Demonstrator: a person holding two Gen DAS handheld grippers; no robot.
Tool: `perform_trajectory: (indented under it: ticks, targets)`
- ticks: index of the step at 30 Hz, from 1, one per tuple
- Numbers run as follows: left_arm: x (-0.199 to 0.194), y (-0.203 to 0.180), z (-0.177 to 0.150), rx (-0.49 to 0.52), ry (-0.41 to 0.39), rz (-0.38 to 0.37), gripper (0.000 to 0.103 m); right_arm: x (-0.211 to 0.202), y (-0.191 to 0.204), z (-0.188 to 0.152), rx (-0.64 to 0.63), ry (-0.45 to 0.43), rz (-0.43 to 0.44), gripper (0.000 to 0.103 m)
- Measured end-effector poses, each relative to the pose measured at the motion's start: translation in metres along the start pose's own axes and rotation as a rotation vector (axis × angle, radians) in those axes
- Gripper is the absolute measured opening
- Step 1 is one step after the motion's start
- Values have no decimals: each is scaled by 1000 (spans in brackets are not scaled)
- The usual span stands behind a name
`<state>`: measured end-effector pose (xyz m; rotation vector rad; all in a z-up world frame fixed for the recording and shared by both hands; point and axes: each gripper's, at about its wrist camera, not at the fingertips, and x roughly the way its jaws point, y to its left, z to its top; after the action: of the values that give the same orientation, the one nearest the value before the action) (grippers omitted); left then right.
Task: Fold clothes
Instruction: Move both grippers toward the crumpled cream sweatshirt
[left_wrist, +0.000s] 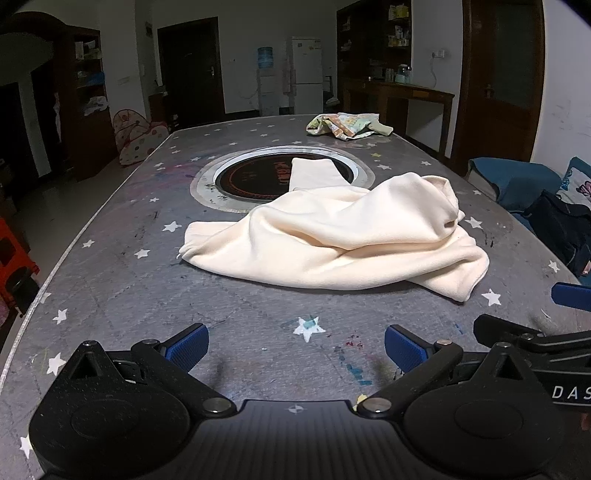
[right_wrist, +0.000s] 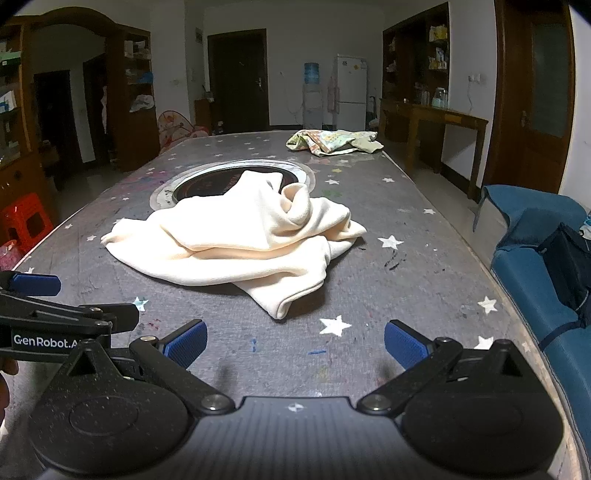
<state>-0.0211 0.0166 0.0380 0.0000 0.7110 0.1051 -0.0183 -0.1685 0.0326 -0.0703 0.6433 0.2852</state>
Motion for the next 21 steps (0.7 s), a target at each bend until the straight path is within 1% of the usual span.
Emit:
perform_trajectory:
  ticks: [21]
  targets:
    - [3,3,3,-29,22,11,103,2,2,5,6,17,-7,103]
